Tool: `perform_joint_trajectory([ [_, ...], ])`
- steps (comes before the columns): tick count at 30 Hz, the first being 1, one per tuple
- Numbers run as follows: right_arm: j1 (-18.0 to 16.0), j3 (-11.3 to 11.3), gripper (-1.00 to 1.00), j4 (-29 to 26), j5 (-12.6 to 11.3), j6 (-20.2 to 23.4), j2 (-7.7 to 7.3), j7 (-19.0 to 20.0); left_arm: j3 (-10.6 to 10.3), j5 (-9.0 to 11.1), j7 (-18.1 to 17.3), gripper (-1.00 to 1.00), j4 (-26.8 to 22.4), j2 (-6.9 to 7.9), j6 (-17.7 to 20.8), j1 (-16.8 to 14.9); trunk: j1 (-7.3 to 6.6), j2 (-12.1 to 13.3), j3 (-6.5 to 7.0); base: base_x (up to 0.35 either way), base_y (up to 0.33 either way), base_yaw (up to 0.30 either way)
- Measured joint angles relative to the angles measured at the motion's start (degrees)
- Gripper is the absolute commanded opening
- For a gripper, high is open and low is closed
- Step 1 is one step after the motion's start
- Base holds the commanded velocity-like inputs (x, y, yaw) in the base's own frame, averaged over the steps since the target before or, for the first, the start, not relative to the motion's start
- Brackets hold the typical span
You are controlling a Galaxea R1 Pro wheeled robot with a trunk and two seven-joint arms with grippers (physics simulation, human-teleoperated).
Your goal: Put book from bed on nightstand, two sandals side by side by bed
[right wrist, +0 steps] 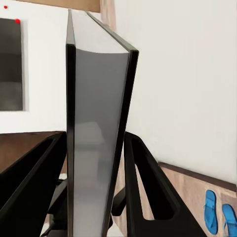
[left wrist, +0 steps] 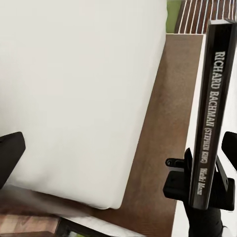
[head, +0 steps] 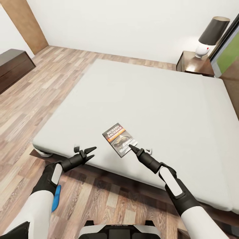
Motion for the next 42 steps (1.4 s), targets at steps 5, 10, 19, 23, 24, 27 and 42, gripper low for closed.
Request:
perform_joint_trajectory([
  [5,0.00,0.00,-1.00,0.00,0.07,-0.02,0.00,0.01,-0.01,0.00,-0.03,1.00,0.00,0.00,0.02,0.00,0.00,0.00,0.00,0.000,0.294,0.049],
  [10,0.03,-0.01,-1.00,-0.02,-0.06,0.03,0.00,-0.01,0.05,0.08,0.00,1.00,0.07,0.00,0.02,-0.01,0.00,0.00,0.00,0.000,0.133,0.028],
  [19,0.00,-0.01,-1.00,0.00,0.01,0.03,0.01,-0.08,0.02,0.09,0.06,1.00,0.09,0.00,-0.04,0.00,0.00,0.00,0.00,0.000,0.009,0.246],
  [23,-0.02,-0.01,-1.00,0.04,0.03,0.02,0.01,-0.10,0.00,0.12,0.12,1.00,0.09,-0.06,-0.05,0.01,0.00,0.00,0.00,0.000,0.000,0.291],
  [24,0.00,-0.01,-1.00,0.08,0.06,0.01,0.01,-0.13,0.00,0.12,0.13,1.00,0.09,-0.07,-0.05,0.01,0.00,0.00,0.00,0.000,0.000,0.292],
  [27,-0.01,-0.01,-1.00,0.14,0.12,0.01,0.01,-0.16,0.00,0.12,0.13,1.00,0.09,-0.08,-0.06,0.01,0.00,0.00,0.00,0.000,0.000,0.292],
  [42,0.00,0.07,-1.00,0.19,0.23,-0.01,0.01,-0.12,-0.01,0.12,0.14,1.00,0.09,-0.08,-0.10,0.01,0.00,0.00,0.00,0.000,0.000,0.292],
])
